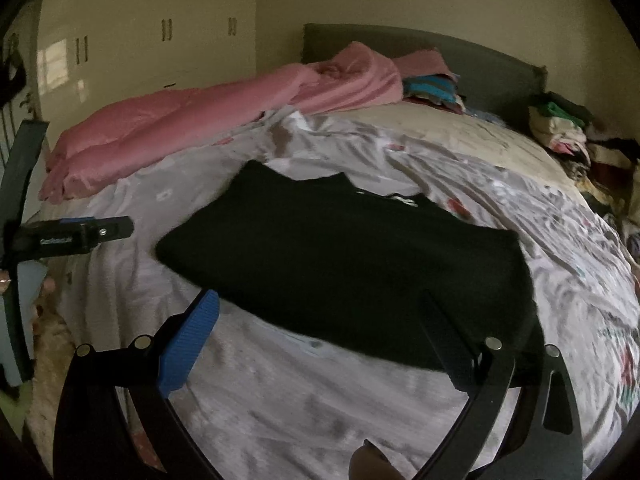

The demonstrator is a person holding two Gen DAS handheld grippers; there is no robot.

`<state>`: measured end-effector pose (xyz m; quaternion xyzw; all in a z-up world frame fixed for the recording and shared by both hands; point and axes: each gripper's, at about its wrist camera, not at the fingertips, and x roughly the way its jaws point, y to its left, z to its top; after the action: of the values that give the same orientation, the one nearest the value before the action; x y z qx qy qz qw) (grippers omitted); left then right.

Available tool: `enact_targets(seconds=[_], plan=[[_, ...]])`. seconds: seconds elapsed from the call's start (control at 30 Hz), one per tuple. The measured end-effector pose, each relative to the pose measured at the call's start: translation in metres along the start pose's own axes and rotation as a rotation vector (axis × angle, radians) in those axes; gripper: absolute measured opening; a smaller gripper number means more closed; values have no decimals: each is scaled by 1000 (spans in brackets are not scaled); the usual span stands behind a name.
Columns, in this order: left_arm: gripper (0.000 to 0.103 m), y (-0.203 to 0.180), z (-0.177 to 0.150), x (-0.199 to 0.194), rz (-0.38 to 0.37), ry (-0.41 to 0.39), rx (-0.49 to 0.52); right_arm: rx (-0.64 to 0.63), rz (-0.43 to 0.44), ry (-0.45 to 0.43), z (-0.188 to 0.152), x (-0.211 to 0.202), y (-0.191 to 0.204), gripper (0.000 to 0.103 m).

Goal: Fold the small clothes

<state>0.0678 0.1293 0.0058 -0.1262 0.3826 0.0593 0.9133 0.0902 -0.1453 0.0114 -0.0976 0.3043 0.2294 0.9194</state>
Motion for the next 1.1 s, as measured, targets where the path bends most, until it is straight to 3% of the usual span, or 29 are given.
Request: enact_targets(seconds=[0.5, 1.1], plan=[[93, 8, 41, 23, 68, -8, 9, -155, 63, 53, 8, 48, 61, 99], [93, 1, 79, 79, 135, 48, 62, -370, -65, 139, -1, 120, 97, 99]])
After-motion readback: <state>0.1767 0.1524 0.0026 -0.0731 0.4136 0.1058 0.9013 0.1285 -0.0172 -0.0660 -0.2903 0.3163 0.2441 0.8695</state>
